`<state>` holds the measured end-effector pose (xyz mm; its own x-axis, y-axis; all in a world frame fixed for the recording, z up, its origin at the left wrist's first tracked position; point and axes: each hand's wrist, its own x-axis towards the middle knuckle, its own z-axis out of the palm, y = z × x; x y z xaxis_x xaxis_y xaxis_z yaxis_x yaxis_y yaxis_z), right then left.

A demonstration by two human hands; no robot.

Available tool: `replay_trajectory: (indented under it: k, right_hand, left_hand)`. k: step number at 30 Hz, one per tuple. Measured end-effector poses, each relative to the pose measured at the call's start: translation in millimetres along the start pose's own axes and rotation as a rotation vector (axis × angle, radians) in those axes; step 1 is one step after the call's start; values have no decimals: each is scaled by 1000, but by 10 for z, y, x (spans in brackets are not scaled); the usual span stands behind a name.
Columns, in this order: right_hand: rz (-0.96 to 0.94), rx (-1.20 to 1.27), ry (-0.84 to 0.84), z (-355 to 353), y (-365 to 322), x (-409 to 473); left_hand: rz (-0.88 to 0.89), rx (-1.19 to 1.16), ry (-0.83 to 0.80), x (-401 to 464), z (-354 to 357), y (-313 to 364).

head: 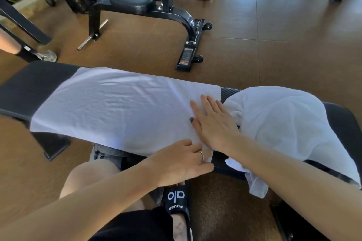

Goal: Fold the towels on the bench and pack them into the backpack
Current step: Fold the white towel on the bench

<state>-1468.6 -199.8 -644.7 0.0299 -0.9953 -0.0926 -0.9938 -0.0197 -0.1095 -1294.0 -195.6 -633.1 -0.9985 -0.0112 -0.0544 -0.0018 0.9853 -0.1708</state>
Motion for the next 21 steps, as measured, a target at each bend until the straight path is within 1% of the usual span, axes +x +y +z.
replay_trajectory:
  k: [2, 5, 6, 7, 8, 10, 11, 13, 15, 16, 17, 19, 20, 21]
  right_hand:
    - [0, 12, -11, 10, -28, 5]
    - [0, 9, -57, 24, -37, -2]
    - [-5, 2, -67, 4, -30, 11]
    - [-12, 4, -68, -26, -29, 37]
    - [-20, 10, -52, -67, -41, 75]
    - [-41, 23, 8, -144, -119, 201]
    - [-52, 30, 27, -171, -189, 284]
    - [-73, 49, 36, -185, -368, 475]
    - [-84, 62, 17, -142, -561, 657]
    - [-89, 58, 0, -106, -649, 738]
    - [-99, 49, -12, -69, -730, 817]
    - [-128, 30, -15, -18, -884, 984]
    - [-142, 31, -11, -5, -965, 1081]
    - [-156, 34, -3, -3, -1049, 1191]
  left_hand:
    - [-21, -17, 21, -2, 12, -7]
    - [18, -68, 73, -49, -26, -124]
    - [-14, -90, 86, -88, -71, -214]
    - [-94, -126, 87, -146, -117, -332]
    - [-226, -171, 62, -217, -160, -474]
    - [-555, -224, -54, -392, -159, -818]
    - [-687, -230, -121, -489, -102, -981]
    - [-868, -226, -238, -676, 75, -1229]
    - [-961, -286, -319, -829, 254, -1353]
    - [-974, -338, -326, -887, 313, -1386]
    - [-971, -379, -300, -938, 356, -1433]
    - [-995, -412, -175, -1066, 399, -1584]
    - [-1041, -402, -115, -1151, 418, -1687]
    - [-1109, -373, -88, -1258, 449, -1804]
